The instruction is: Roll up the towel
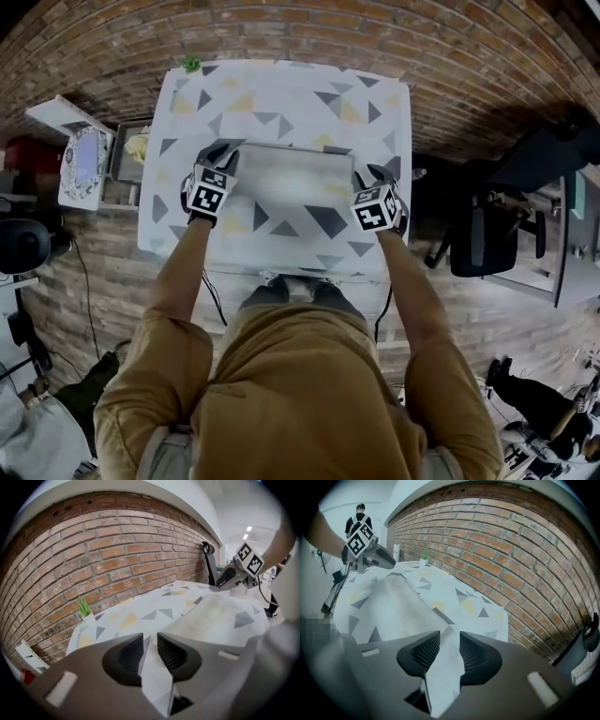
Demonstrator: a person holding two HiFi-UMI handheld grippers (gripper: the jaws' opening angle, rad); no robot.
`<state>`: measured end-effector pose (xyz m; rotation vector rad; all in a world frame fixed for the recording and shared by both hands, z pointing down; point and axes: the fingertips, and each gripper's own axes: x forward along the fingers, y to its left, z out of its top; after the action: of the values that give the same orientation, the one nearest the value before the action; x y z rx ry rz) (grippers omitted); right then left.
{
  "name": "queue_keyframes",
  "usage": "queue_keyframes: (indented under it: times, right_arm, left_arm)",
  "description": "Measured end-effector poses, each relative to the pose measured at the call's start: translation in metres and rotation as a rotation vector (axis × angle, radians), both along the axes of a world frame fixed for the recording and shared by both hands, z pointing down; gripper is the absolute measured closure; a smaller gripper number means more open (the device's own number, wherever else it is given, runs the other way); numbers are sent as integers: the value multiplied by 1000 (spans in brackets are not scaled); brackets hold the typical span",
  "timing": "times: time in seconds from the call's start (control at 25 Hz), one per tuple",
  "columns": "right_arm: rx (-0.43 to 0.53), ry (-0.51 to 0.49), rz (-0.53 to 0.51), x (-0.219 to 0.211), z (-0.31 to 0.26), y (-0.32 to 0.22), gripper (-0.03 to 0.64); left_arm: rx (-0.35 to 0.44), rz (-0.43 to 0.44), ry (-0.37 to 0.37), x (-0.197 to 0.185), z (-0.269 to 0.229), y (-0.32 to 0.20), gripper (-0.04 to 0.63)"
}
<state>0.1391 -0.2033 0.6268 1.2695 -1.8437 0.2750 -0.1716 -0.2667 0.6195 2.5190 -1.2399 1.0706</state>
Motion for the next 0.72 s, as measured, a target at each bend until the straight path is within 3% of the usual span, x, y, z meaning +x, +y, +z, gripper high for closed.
queue_keyframes:
  times: [0.16, 0.4, 0.56, 0.72]
  right_arm:
    - [30, -86, 23, -6, -20, 18, 491]
    - [71, -239, 64, -14, -45, 37, 567]
    - [108, -331, 104, -8, -63, 45, 614]
    - [159, -416, 107, 0, -89, 50, 614]
  left_arm:
    - [25, -69, 95, -6, -16, 22, 494]
    - [42, -200, 260, -18, -40, 49, 495]
    - [79, -239, 349, -18, -67, 58, 509]
    - [132, -241, 403, -17, -100, 63, 521]
